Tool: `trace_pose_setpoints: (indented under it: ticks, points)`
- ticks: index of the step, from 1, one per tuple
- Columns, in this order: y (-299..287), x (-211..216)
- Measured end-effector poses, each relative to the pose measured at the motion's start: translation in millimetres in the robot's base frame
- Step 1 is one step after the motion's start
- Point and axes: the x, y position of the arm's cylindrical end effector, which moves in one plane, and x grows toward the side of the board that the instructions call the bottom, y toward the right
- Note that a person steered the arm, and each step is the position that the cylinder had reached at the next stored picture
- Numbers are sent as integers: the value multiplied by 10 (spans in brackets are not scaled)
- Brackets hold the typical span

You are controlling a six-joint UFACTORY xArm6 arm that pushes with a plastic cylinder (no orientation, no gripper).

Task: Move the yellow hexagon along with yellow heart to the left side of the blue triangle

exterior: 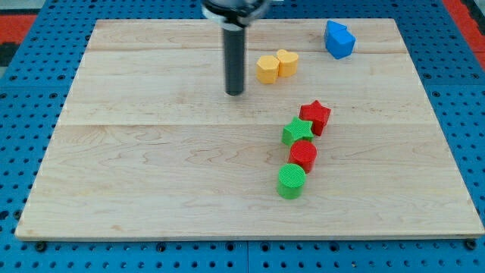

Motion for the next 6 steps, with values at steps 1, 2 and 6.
trace_pose_setpoints:
  ticks: [1,2,6]
  points:
    - [353,-351]
    - [1038,-369]
    - [1453,-412]
